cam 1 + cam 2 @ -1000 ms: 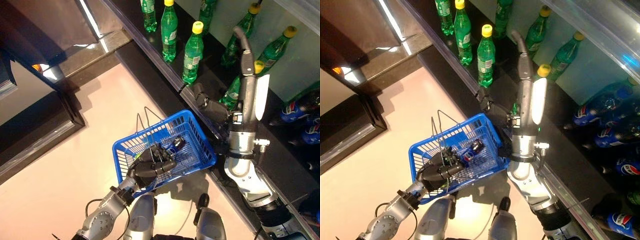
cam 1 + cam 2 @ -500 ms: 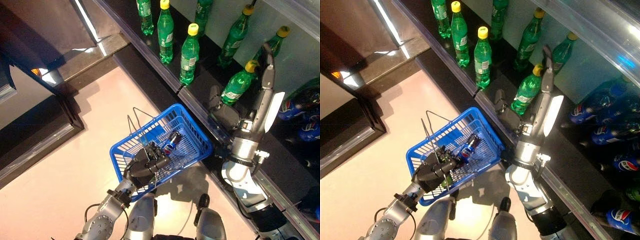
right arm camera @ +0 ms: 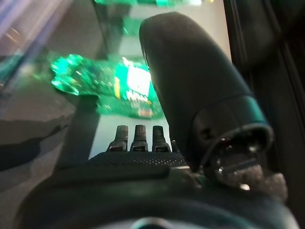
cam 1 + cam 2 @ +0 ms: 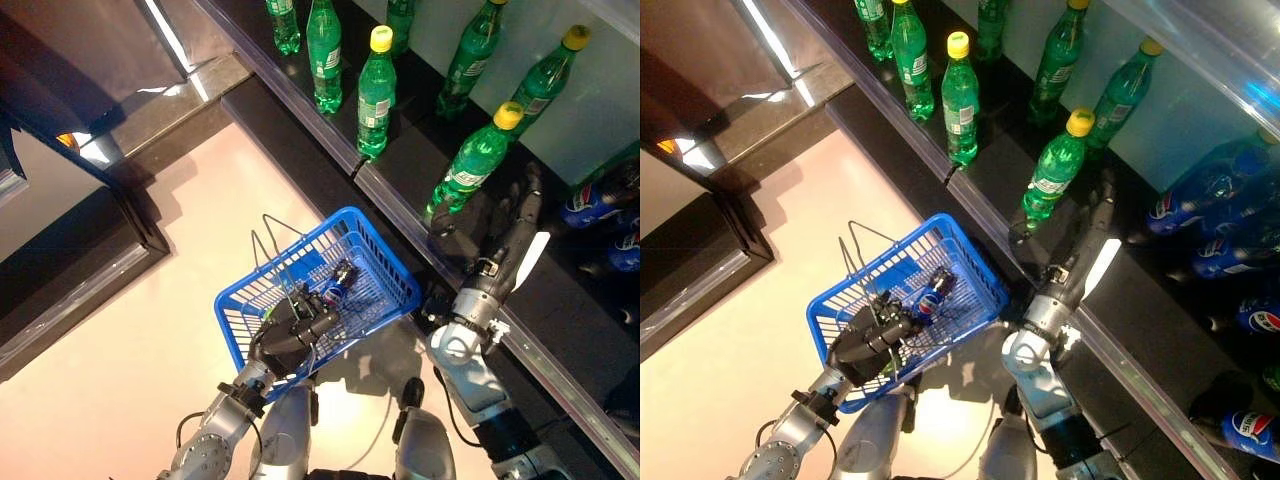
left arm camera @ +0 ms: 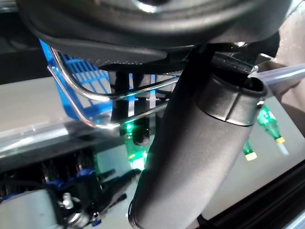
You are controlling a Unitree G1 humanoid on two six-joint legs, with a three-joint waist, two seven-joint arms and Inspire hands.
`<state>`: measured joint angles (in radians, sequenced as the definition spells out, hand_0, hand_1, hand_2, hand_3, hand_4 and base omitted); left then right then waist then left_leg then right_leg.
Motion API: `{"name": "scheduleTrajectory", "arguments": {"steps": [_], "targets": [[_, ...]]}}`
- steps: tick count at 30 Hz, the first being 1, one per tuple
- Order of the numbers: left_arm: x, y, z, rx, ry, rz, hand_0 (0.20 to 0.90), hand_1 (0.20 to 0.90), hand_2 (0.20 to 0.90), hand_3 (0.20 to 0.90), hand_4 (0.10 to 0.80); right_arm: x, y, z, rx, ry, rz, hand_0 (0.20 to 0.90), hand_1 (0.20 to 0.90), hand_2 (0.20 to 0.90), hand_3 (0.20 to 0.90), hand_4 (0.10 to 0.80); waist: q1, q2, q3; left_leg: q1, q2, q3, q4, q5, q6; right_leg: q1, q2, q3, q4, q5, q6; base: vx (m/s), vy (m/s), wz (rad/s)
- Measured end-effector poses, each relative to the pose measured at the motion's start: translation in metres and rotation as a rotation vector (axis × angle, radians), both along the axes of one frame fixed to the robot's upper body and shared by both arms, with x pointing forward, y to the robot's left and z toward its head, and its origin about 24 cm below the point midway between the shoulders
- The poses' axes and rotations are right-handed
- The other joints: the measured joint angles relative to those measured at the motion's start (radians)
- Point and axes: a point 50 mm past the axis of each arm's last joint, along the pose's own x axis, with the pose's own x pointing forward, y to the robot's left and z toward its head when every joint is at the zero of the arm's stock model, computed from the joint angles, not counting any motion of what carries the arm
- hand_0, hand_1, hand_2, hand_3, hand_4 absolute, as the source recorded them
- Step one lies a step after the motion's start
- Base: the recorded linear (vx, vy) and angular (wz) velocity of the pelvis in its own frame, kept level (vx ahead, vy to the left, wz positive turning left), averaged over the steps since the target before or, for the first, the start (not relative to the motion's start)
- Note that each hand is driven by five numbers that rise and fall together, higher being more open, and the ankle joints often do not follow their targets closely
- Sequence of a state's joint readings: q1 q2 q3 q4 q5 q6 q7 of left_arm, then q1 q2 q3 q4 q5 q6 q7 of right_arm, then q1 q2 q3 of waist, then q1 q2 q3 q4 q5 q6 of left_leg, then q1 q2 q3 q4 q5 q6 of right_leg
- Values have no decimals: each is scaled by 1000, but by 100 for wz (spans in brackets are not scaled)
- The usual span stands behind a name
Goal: Pick up the drink and place into the basket.
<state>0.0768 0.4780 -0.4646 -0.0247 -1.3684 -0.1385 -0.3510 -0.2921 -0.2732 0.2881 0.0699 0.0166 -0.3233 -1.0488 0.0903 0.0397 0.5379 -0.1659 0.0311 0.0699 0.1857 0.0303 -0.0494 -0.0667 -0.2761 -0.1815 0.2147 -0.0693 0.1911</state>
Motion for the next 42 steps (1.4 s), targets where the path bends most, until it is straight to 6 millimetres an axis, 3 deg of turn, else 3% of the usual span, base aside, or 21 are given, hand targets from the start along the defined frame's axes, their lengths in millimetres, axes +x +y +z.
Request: {"name": "scheduleTrajectory", "arguments": {"steps": [18,29,42], "targets": [[13,-9,12,2,-57,-42,300,300,300,200,100,26,-3,9,35,-26,4,900,900,900,900,800,38,13,4,-179,15,-16,60,0,1,-162,14,3,27,15,-10,-73,-52,0],[25,-11,23,7,-107,-49,300,300,300,200,100,46,-23,47,183,-191,-73,900,900,900,900,800,47,12,4,-264,17,-25,67,1,1,-240,18,-4,24,19,-13,-38,-39,1],[38,-12,34,16,-156,-55,300,300,300,200,100,61,-29,58,309,-209,-36,900,900,900,900,800,47,11,4,-311,16,-25,78,2,3,-283,18,-3,27,28,-13,0,0,0]]}}
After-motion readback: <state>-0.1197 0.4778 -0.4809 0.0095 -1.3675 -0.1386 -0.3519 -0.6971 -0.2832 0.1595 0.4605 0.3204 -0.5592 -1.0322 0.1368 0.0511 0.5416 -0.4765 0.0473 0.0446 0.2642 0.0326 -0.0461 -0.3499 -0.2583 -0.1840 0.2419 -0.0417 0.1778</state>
